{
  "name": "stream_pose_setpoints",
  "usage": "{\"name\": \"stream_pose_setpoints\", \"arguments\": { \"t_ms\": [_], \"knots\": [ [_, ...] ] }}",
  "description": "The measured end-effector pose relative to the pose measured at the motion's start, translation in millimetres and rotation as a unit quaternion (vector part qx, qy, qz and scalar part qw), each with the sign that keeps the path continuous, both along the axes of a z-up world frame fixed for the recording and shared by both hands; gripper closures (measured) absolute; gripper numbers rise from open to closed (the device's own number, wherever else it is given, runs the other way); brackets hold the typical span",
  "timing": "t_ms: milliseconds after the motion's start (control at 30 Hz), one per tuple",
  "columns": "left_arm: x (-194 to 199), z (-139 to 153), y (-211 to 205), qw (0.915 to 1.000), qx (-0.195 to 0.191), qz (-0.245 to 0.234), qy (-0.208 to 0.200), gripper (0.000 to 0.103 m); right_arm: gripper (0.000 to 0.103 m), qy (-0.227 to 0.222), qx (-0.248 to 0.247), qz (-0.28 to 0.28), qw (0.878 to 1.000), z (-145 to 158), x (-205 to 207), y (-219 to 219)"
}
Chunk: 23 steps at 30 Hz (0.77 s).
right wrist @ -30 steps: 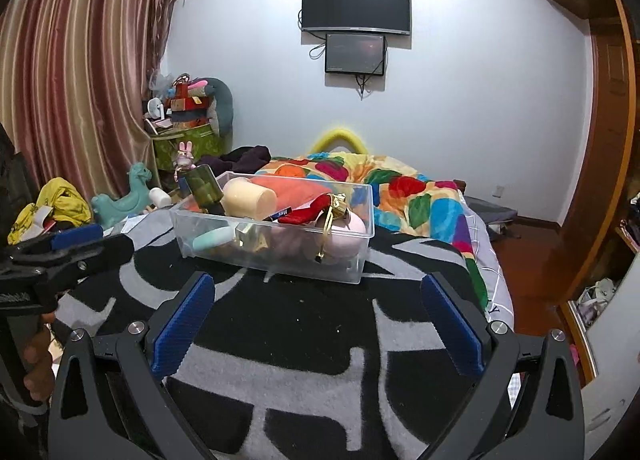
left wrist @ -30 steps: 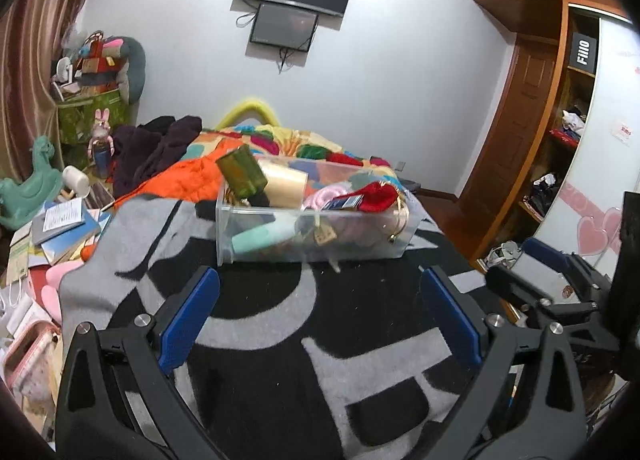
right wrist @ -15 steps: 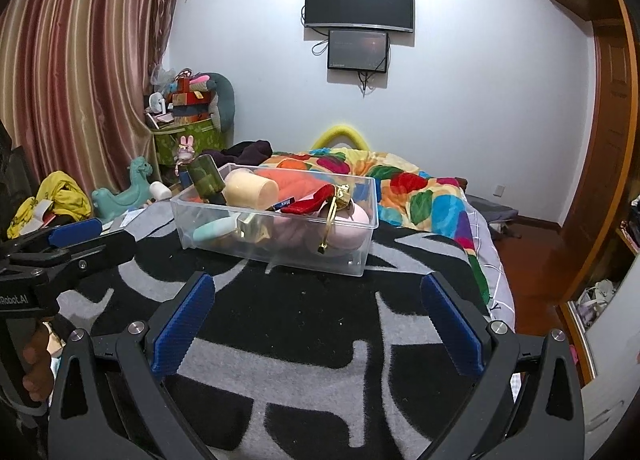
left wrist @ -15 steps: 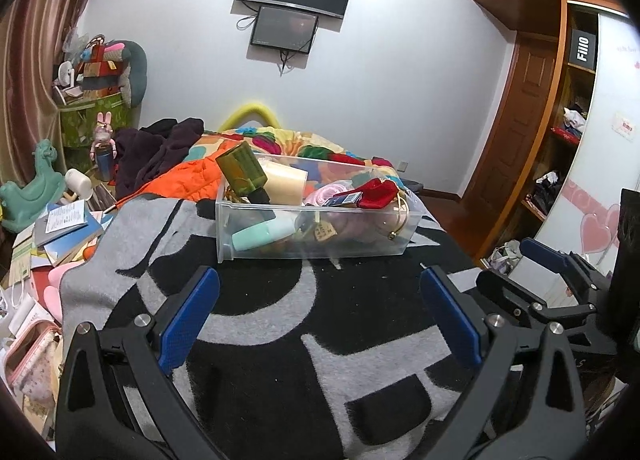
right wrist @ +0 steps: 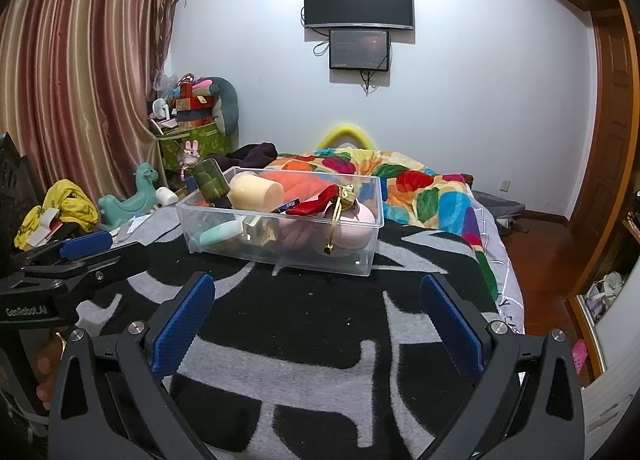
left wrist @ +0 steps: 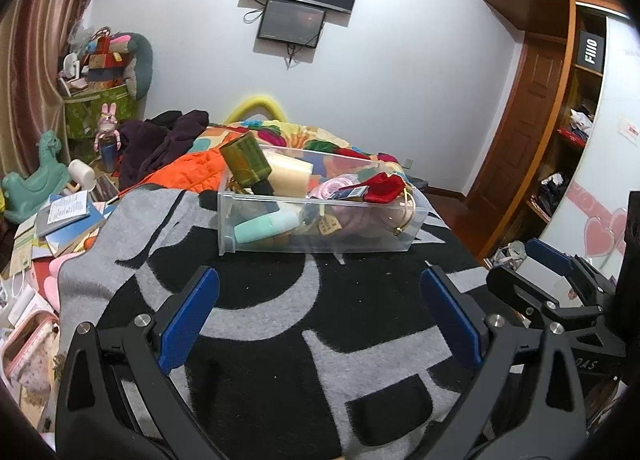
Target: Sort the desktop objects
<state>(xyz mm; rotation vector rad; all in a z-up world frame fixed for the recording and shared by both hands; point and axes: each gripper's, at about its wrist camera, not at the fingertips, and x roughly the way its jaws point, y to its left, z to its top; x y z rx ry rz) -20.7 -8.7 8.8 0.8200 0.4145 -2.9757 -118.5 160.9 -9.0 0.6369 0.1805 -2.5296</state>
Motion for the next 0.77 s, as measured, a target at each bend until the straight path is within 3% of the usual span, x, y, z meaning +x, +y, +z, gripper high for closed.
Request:
{"name": "stream_pose_setpoints", "arguments": {
  "t_ms": [500, 767],
  "knots": [
    [1.2, 0.4, -1.8, 0.9998, 0.01, -0.011, 0.012, 0.001, 0.0, -0.014, -0.016, 0.003, 1.0, -1.1, -2.4, -0.4],
    [0.5, 0.2, 2.4, 0.9998, -0.005, -0.009, 0.016, 0.001, 0.0, -0.019, -0.02, 0.004, 1.0, -2.0, -3.3, -0.5]
  ]
}}
